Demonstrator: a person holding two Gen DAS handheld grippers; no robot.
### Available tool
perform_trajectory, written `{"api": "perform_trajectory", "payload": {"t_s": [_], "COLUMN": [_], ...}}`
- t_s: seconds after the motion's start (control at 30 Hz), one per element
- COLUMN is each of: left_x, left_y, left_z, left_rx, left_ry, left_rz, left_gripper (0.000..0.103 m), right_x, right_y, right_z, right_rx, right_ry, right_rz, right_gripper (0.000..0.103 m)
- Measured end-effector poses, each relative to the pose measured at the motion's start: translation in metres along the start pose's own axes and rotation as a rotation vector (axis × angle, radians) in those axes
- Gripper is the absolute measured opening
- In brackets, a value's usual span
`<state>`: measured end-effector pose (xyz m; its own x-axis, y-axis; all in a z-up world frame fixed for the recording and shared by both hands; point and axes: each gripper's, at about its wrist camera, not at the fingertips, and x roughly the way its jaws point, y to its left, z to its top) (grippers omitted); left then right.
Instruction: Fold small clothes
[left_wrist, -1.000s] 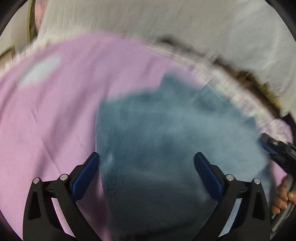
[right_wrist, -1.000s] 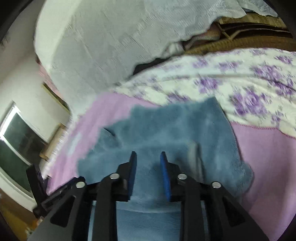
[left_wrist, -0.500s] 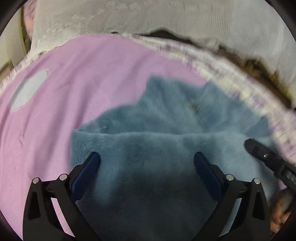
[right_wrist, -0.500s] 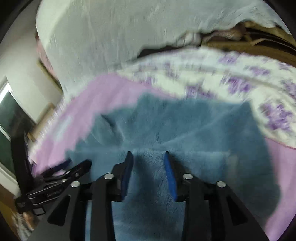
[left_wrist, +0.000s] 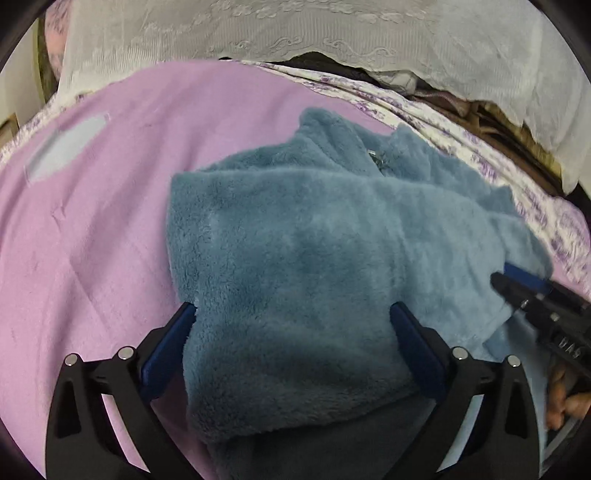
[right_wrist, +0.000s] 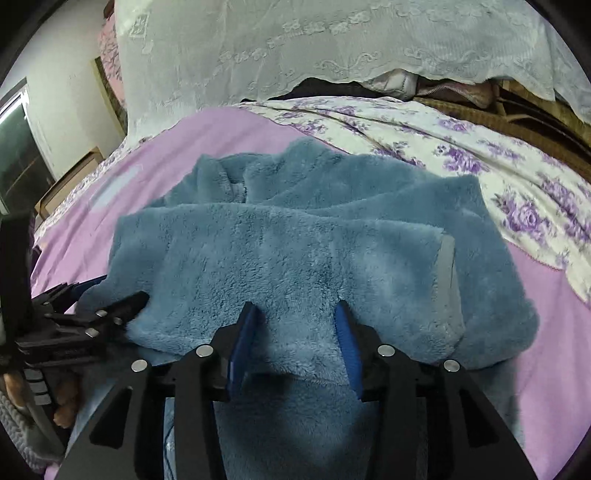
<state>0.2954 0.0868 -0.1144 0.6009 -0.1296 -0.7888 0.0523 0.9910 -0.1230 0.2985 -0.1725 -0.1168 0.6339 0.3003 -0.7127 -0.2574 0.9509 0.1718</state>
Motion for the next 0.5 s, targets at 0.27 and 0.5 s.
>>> {"api": "perform_trajectory", "payload": {"t_s": [0.27,0.5], "left_x": [-0.026,-0.044], "left_y": [0.005,-0.002], "left_z": [-0.022,-0.059], "left_rx": [-0.027,0.022], "left_ry": [-0.033,-0.011], "left_rz": [-0.052,-0.038], "left_gripper": [0.098,0.098], "right_x": [-0.052,-0.071], "right_y": [-0.027,-0.074], "right_z": [-0.014,-0.044], "right_rx": [0.137,0.305], "right_ry": [-0.151,-0.137], "right_rz": [0.089,0.032], "right_gripper": [0.046,0.049]}}
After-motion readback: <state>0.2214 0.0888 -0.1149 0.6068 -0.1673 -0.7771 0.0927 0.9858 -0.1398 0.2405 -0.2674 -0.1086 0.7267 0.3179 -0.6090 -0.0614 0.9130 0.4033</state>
